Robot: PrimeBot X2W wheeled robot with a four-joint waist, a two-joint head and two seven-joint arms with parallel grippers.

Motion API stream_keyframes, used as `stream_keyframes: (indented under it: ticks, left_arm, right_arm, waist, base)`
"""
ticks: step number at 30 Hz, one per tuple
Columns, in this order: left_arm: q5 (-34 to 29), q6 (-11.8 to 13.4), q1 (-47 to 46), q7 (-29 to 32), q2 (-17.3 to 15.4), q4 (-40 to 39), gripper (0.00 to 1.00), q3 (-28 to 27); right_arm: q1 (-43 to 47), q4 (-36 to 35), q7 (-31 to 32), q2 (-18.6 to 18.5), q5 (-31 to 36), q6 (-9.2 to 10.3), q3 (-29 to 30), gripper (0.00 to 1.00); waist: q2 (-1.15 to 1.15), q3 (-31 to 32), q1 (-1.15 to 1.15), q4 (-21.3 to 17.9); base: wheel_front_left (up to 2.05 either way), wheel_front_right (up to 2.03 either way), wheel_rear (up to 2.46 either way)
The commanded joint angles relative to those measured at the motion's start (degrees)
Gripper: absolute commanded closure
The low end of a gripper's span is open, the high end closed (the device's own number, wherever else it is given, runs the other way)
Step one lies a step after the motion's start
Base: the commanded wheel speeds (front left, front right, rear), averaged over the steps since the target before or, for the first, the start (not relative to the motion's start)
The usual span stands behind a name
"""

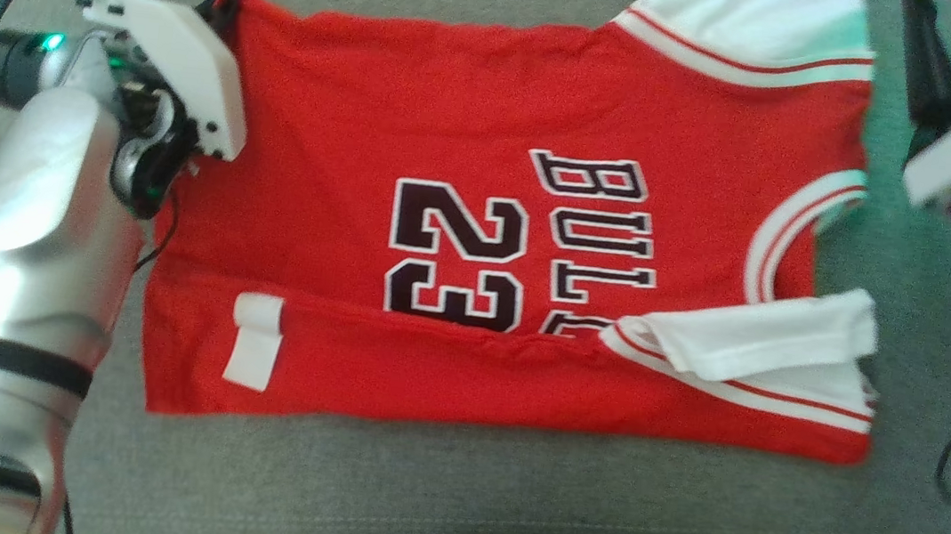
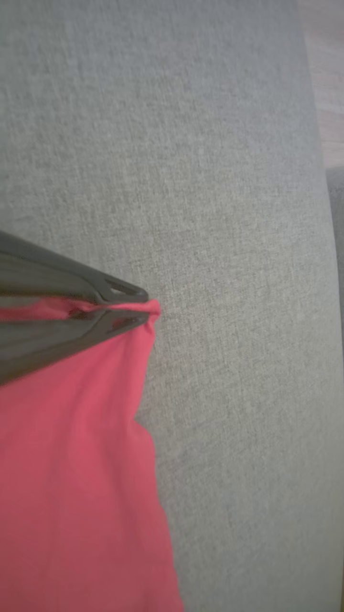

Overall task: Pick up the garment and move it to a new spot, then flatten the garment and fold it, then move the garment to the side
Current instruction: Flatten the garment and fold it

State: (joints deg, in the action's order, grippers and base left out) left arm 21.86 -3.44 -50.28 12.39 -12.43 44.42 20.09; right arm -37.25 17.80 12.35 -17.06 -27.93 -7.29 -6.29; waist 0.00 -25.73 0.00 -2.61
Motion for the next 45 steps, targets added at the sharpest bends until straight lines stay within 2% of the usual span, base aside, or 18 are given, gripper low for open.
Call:
stream_keyframes:
  ticks: [1, 9, 16, 17, 19, 25, 33, 40, 45]
  left_arm:
    - [-0.3, 0.2, -3.2, -1.1, -1.6, -1.9, 1.00, -0.9]
    - [-0.2, -0.3, -5.7, -3.5, 0.8, -1.1, 1.00, 0.2]
    - [0.4, -0.7, -6.9, -5.2, 1.8, 1.0, 1.00, 0.6]
    - [0.5, -0.8, -6.9, -5.4, 1.9, 1.4, 1.00, 0.7]
    - [0.9, -0.9, -6.8, -5.6, 2.0, 2.1, 1.00, 0.6]
    - [1.9, -1.3, -6.3, -6.5, 2.0, 3.7, 1.00, 0.6]
    - [3.1, -1.4, -4.0, -8.7, 0.8, 2.6, 1.00, -0.1]
    - [4.7, -1.0, 2.8, -9.8, -0.7, -2.5, 1.00, -0.7]
    - [5.9, 0.9, 11.5, -11.5, -2.1, -8.2, 1.00, -1.9]
  right_arm:
    - [-5.2, 2.0, 2.8, -1.9, -1.6, -0.20, -2.4, 0.00]
    - [-19.1, 15.1, 11.8, -5.4, -3.7, -0.20, -9.4, 0.00]
    - [-26.2, 25.2, 16.7, -5.8, -4.2, -0.20, -14.5, 0.00]
    - [-26.4, 26.1, 17.2, -5.7, -4.6, -0.20, -15.4, 0.06]
    - [-27.0, 27.2, 17.2, -5.7, -5.6, -0.20, -16.5, 1.00]
    - [-27.2, 26.2, 9.8, -6.9, -8.1, -0.20, -19.1, 1.00]
    - [-23.6, 20.7, -0.4, -9.5, -11.7, -0.20, -22.6, 1.00]
    - [-14.9, 14.2, -5.7, -11.3, -15.8, -0.20, -25.2, 1.00]
    - [-3.4, 8.6, -8.6, -11.9, -17.7, -0.20, -25.6, 1.00]
  waist:
    - [0.00, -2.9, 0.00, 2.9]
    - [0.00, -5.9, 0.00, 5.6]
    - [0.00, -6.7, 0.00, 6.5]
    - [0.00, -6.4, 0.00, 6.6]
    - [0.00, -6.2, 0.00, 6.6]
    - [0.00, -4.0, 0.00, 6.2]
    - [0.00, 1.4, 0.00, 4.9]
    - [0.00, 5.4, 0.00, 3.7]
    - [0.00, 7.9, 0.00, 2.4]
  base:
    - [0.00, 0.00, 0.00]
    - [0.00, 0.00, 0.00]
    - [0.00, 0.00, 0.00]
    - [0.00, 0.00, 0.00]
    - [0.00, 0.00, 0.00]
    - [0.00, 0.00, 0.00]
    - [0.00, 0.00, 0.00]
    - [0.00, 0.00, 0.00]
    - [0.00, 0.00, 0.00]
